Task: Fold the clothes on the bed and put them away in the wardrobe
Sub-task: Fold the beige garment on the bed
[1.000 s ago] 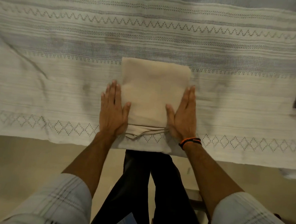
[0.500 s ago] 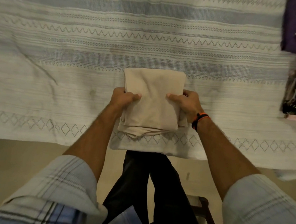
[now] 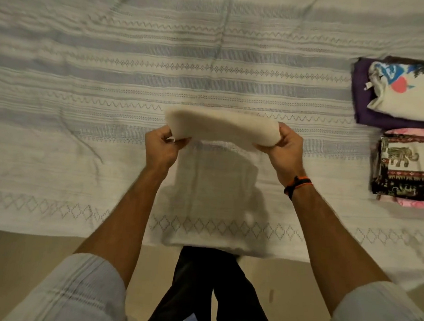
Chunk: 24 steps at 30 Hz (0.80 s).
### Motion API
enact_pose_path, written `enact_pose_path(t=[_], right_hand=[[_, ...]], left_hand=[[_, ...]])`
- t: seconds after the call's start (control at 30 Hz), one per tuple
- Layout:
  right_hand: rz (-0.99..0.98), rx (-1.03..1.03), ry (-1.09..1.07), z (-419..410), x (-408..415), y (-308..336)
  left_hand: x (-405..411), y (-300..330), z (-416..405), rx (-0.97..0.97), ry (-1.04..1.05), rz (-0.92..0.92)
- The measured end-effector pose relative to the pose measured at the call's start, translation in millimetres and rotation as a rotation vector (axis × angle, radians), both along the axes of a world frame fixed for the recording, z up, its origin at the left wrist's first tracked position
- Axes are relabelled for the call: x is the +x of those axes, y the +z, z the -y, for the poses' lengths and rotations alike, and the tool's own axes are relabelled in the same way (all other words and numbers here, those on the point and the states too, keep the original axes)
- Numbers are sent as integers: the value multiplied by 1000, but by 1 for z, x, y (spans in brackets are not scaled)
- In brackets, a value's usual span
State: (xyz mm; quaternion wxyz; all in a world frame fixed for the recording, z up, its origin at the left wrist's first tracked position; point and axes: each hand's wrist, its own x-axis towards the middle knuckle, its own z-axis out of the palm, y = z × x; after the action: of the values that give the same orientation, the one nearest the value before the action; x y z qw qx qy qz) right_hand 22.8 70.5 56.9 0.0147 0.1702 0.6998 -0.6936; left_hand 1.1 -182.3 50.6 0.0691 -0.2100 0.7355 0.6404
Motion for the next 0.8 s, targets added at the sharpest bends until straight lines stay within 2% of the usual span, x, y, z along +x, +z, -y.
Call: enact_pose_path(t=[0.07,0.1,0.2,0.23,0.3,0.5,0.6,0.8], right_hand=[[-91,86,79,-7,15,-10],[-63,127,129,-12,24,-20],[254,359,356,-22,61,-57],[361,465,452,-24,73,-66],[491,566,515,-25,92,-78],[599,438,78,-1,82,-82],[676,292,35,12,70,-86],[780,189,-35,26,63,-115]], left_hand=[[12,-11,14,76,-70,-35],[20,-23,23,33,-146,-13],[55,-58,46,-457,-511,197],[67,-64,49,-559,-616,300],[87,-77,52,-615,-705,420],[80,-86,36,-468,-318,504],[64,-90,24,-328,-234,561],[50,-110,10,-79,-190,660]])
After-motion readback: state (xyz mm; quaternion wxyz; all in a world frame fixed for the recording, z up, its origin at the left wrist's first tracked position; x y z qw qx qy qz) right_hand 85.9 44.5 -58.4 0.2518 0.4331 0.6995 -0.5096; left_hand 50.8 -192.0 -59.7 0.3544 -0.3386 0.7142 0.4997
